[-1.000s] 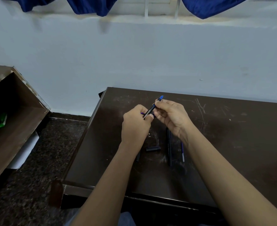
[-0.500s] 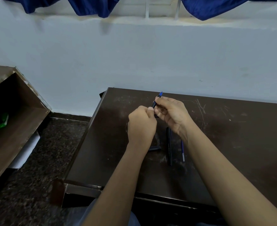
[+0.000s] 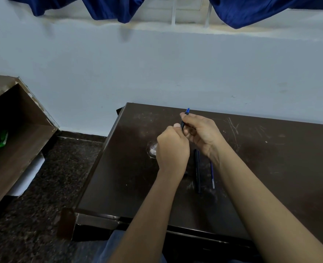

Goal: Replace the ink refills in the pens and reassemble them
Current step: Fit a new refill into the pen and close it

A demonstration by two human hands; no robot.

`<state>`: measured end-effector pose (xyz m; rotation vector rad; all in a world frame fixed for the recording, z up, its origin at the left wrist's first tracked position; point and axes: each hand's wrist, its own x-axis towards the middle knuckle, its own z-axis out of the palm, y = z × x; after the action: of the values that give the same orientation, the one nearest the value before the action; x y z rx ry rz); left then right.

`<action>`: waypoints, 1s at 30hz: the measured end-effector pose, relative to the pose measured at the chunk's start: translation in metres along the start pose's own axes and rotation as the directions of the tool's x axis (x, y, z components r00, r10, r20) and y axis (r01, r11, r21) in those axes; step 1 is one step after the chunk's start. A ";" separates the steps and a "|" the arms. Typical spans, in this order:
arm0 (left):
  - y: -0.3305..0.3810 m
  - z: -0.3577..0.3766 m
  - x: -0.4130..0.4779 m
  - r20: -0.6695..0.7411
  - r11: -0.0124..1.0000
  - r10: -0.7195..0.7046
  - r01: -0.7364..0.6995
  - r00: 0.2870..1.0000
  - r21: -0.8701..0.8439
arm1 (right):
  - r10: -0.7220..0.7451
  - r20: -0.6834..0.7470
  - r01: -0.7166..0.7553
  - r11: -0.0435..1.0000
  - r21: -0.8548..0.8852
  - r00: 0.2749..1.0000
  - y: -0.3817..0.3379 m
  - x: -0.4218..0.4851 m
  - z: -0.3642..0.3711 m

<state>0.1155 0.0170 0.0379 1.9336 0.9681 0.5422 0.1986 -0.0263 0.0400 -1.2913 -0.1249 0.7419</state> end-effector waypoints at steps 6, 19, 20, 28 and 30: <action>0.000 -0.005 -0.002 -0.026 1.000 0.029 -0.029 0.999 -0.004 | 0.009 -0.003 -0.009 1.000 0.000 1.000 0.000 0.001 0.002; -0.005 -0.013 -0.001 -0.019 0.997 0.045 -0.043 0.999 0.071 | -0.001 0.012 0.001 1.000 -0.019 1.000 0.004 0.001 0.003; -0.005 -0.014 -0.001 -0.041 0.994 0.060 -0.056 0.997 0.092 | -0.001 0.017 0.002 1.000 -0.013 1.000 0.004 0.001 0.003; -0.007 -0.017 0.004 0.028 0.991 0.043 -0.046 0.999 0.124 | -0.002 -0.007 0.001 0.999 -0.043 1.000 0.009 -0.001 0.010; -0.010 -0.017 0.006 0.019 0.995 0.054 -0.056 0.998 0.084 | -0.004 -0.049 0.001 0.998 -0.069 0.999 0.011 0.000 0.012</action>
<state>0.1034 0.0341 0.0381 2.0418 0.9428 0.5230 0.1881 -0.0157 0.0333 -1.3740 -0.1128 0.7084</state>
